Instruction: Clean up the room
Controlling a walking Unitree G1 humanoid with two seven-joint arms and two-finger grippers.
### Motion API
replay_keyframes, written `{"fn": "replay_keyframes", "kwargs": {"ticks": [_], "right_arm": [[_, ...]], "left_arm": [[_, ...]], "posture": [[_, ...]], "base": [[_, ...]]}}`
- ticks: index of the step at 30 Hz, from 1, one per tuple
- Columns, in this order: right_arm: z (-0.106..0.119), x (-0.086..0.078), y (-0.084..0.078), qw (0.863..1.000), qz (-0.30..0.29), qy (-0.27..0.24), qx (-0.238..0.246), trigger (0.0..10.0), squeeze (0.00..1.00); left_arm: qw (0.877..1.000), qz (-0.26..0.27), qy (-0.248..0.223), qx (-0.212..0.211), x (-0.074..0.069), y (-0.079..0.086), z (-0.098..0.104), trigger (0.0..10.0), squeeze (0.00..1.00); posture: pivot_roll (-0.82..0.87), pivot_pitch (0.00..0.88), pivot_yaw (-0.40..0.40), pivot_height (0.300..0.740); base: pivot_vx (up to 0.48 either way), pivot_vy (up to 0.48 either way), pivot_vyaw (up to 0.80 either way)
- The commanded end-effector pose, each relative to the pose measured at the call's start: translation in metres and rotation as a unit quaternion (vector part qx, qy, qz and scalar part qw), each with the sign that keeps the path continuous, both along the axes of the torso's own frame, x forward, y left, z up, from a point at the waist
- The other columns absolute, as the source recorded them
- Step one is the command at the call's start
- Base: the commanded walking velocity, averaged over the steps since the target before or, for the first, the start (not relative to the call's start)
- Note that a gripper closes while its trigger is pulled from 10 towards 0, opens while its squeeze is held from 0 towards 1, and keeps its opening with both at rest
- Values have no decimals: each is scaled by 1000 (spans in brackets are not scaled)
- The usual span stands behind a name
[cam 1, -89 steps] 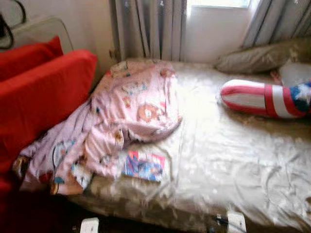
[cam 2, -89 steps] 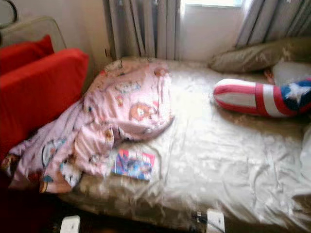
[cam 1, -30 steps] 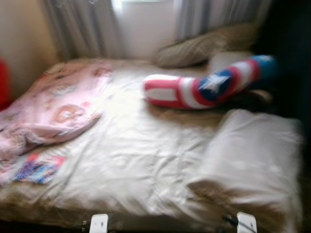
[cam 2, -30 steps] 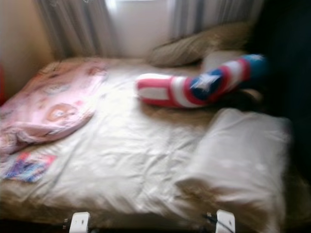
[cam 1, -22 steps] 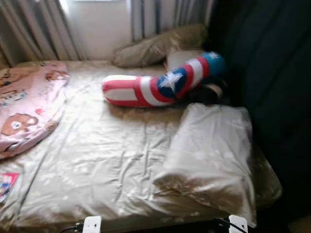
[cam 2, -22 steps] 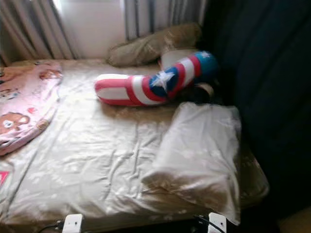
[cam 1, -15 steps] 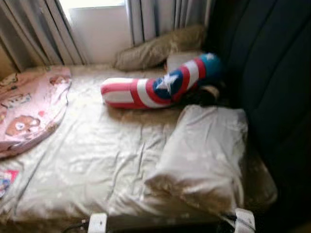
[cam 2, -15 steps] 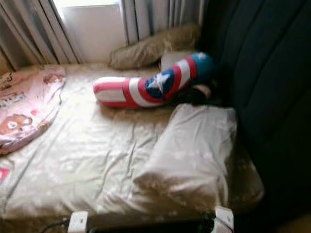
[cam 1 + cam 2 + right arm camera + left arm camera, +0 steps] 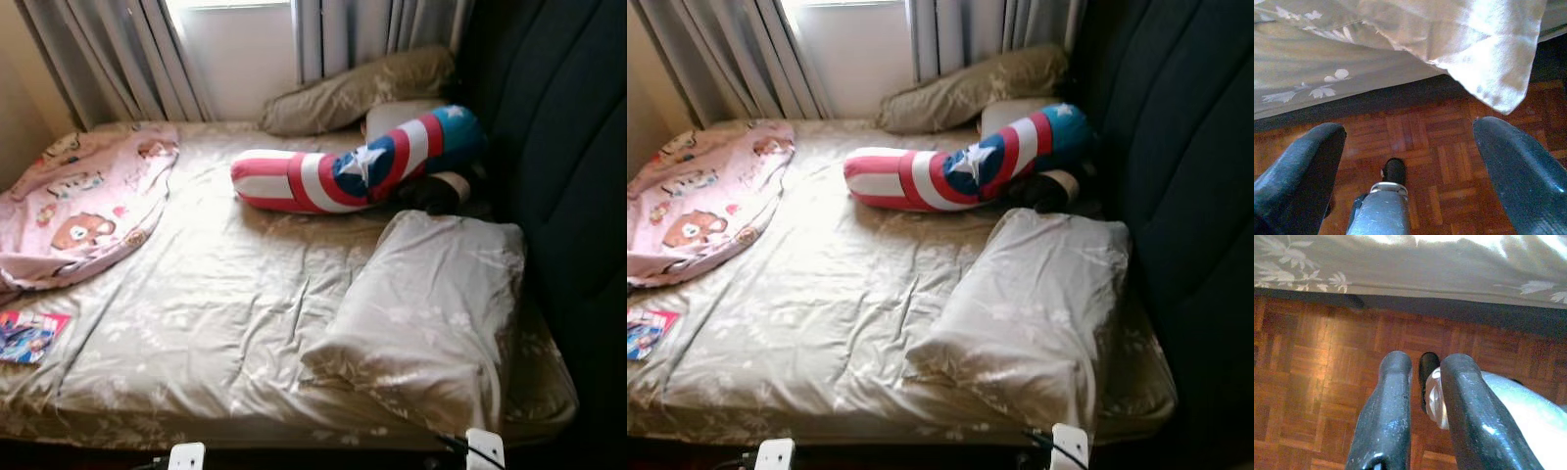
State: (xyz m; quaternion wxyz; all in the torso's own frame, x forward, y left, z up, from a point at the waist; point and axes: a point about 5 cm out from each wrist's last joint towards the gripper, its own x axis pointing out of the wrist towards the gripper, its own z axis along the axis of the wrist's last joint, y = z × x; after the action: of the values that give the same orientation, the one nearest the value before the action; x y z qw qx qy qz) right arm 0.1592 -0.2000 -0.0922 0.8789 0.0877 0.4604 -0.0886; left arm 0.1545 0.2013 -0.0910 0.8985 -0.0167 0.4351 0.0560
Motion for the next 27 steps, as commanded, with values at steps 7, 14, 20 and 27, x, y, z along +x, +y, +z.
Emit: {"fn": "replay_keyframes", "kwargs": {"ticks": [7,14,20,27], "right_arm": [[0,1,0,1000,2,-1,0,10000,0],[1,1,0,1000,2,-1,-1,10000,0],[1,1,-1,1000,0,-3,-1,10000,0],[3,5,-2,1000,-3,-15,-3,10000,0]], "left_arm": [[1000,1,11,9,-5,4,-2,10000,0],[1000,8,3,4,-1,4,0,10000,0],[1000,4,-7,4,5,2,2,10000,0],[999,1,-36,-2,17,2,8,10000,0]], "posture": [[27,0,2,740],[27,0,2,740],[21,0,2,740],[19,0,2,740]], "base": [[0,-249,0],[0,-55,0],[0,0,0],[0,0,0]]}}
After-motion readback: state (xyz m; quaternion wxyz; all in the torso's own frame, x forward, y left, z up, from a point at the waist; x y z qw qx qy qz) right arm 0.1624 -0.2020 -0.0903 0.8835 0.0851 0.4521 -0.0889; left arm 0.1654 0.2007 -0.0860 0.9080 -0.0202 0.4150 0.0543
